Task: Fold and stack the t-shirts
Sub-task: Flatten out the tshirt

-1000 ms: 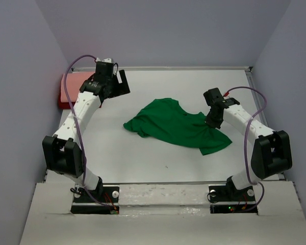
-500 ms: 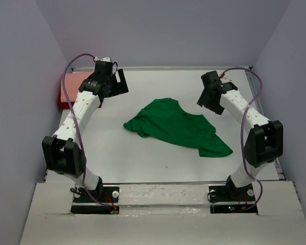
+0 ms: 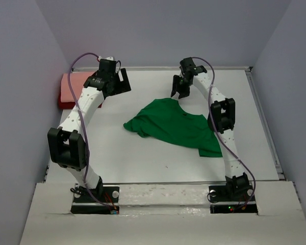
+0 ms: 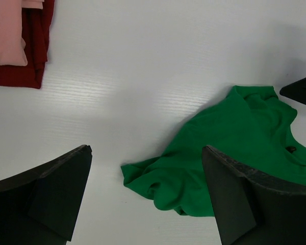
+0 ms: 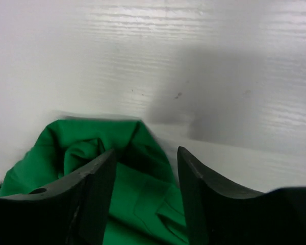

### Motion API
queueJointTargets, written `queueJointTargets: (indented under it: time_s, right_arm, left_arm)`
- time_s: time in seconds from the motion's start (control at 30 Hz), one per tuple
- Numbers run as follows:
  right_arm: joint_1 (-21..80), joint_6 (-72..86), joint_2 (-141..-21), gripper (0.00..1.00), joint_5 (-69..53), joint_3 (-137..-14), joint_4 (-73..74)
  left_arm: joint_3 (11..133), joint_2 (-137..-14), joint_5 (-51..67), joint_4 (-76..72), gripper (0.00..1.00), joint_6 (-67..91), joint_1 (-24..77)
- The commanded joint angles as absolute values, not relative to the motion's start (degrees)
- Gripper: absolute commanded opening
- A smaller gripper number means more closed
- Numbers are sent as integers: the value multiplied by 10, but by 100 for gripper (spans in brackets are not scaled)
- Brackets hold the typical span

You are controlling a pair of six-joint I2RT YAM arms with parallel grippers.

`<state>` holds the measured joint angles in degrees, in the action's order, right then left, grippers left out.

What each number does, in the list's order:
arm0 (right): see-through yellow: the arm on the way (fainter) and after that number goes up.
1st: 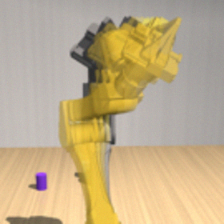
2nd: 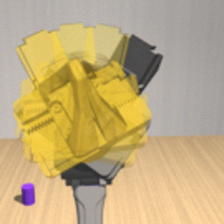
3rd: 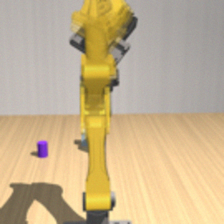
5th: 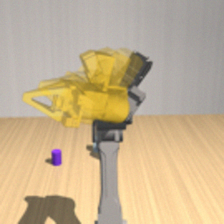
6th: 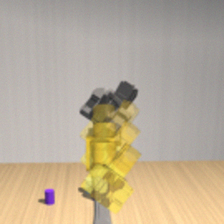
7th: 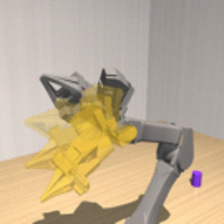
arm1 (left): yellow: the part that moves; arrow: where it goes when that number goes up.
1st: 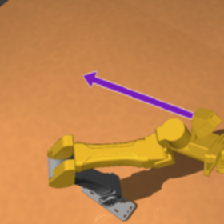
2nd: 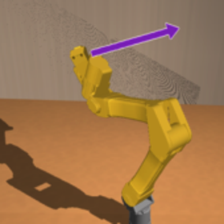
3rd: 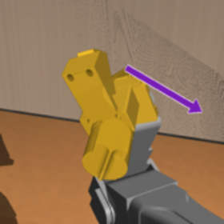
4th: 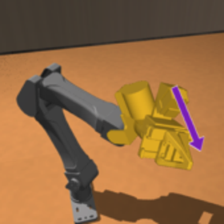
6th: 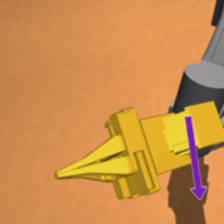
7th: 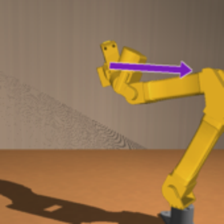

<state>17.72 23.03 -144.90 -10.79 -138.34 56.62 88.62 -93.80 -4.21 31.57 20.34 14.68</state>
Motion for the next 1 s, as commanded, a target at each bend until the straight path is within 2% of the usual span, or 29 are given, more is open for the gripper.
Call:
queueJointTargets:
  time_s: [0.0, 0.1, 0.43, 0.8, 0.97]
  right_arm:
    - [180, 171, -1477, 60, -162, -1492, 646]
    - [180, 166, -1437, 65, -164, -1387, 589]
    - [180, 174, -1407, 64, -112, -1321, 562]
    - [180, 131, -1393, 67, 13, -1390, 576]
    - [185, 128, -1371, 69, -52, -1389, 582]
  left_arm:
    - [927, -939, -38, 313, 99, 200, 150]
    - [925, -940, -34, 307, 99, 200, 150]
    - [904, -945, -22, 291, 99, 205, 150]
    - [888, -957, -18, 280, 99, 205, 157]
    - [869, -951, -18, 265, 99, 208, 167]
